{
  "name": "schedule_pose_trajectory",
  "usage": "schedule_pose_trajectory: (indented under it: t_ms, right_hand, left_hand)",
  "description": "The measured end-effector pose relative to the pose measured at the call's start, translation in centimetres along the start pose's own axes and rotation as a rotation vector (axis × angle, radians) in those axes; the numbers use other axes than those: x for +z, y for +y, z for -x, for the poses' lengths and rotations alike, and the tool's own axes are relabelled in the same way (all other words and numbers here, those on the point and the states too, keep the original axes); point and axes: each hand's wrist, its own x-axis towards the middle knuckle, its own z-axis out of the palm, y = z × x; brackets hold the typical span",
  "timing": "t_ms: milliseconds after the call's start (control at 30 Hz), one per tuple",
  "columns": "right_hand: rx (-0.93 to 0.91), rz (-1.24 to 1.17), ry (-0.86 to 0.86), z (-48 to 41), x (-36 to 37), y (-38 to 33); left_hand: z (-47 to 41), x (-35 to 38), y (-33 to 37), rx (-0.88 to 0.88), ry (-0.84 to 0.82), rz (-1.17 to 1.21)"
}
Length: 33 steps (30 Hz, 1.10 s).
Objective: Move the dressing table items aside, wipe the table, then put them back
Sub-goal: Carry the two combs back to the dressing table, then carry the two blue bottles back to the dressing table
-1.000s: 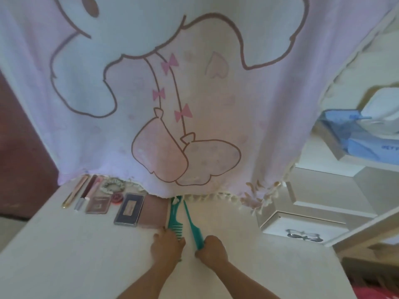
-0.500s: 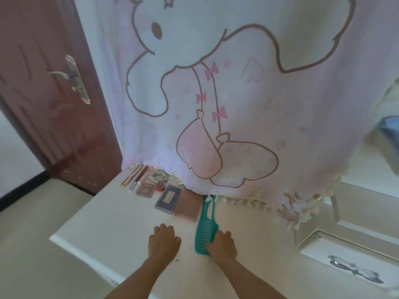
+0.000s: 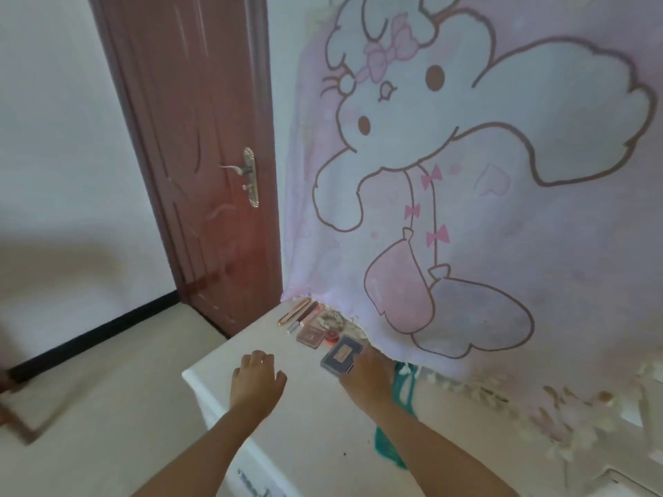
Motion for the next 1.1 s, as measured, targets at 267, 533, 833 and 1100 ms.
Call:
schedule_pose_trajectory:
  t_ms: [267,533,833,1100]
  right_hand:
    - [-0.421,0.173,-0.016,1.3,-0.8,-12.7]
    - [-0.825,0.215,-0.151,8.3,3.9,-29.8]
    - [-1.179,0.108,-0.153,20.1,8.0,-48.2]
    - [-1.343,0.053,-0.176,25.0,11.4,-57.1]
  left_hand:
    - [2.3,-6.5,-10.5,-0.196,0.159,0.097]
    - [13.8,-13.2,-26.8,-0.425,0.314,0.141]
    - [30.5,-21.3,-44.6,-0.805,0.574,0.124]
    - [37.4,-23.5,-51.5,-0.863,0.636,0.064]
